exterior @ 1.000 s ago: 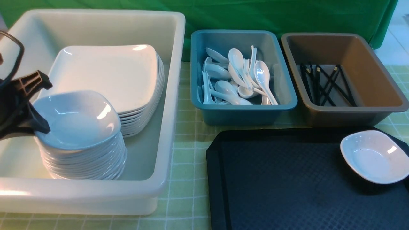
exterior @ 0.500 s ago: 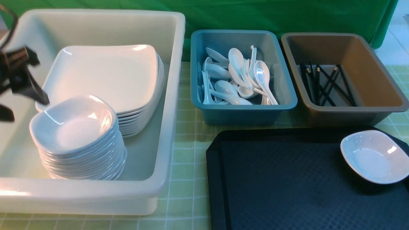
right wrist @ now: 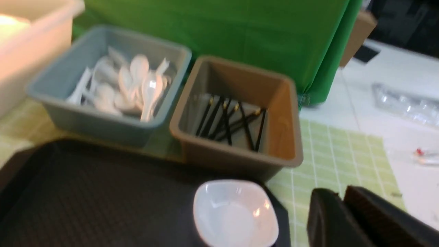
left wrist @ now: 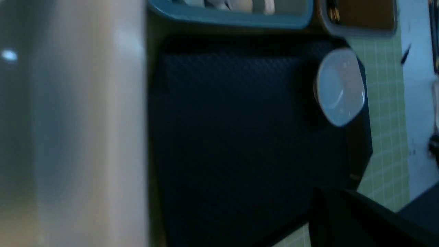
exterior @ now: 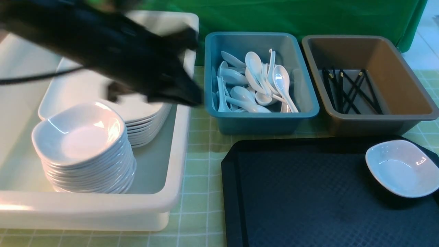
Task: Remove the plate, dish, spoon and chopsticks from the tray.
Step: Use the left arm to grab a small plate from the dinner plate
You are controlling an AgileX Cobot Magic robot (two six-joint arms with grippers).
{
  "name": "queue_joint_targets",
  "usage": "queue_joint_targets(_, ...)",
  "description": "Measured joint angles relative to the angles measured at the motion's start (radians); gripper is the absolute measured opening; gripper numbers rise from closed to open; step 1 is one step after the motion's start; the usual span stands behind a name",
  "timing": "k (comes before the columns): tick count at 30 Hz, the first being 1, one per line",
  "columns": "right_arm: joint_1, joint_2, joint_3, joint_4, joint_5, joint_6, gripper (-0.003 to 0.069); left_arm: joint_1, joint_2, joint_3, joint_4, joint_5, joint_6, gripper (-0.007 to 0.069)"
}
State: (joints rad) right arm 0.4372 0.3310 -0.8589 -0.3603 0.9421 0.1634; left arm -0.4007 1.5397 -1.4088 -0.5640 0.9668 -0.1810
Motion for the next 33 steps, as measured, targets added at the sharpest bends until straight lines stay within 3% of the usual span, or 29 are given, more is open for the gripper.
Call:
queue_joint_targets(8, 0.0, 0.056, -0.058, 0.002, 0.071, -0.007, 0.0064, -0.269, 0.445, -0.359, -0.023, -0.015, -0.064, 0.0011)
queue_joint_targets(12, 0.0, 0.056, -0.084, 0.002, 0.148, -0.021, 0.0064, -0.351, 0.644, -0.588, -0.023, -0.02, -0.129, 0.0094)
queue_joint_targets(13, 0.0, 0.055, -0.094, 0.002, 0.19, -0.029, 0.0064, -0.381, 0.727, -0.691, -0.025, -0.02, -0.15, 0.0147)
queue_joint_targets(19, 0.0, 0.053, -0.105, 0.002, 0.27, -0.054, 0.0064, -0.44, 0.95, -0.97, -0.026, -0.015, -0.205, 0.0351)
queue_joint_targets(22, 0.0, 0.053, -0.105, 0.002, 0.275, -0.054, 0.0064, -0.448, 1.002, -1.019, -0.027, -0.015, -0.223, 0.0415)
queue_joint_targets(33, 0.0, 0.052, -0.105, 0.01, 0.256, -0.054, 0.007, -0.462, 1.087, -1.028, -0.001, -0.192, -0.391, 0.045)
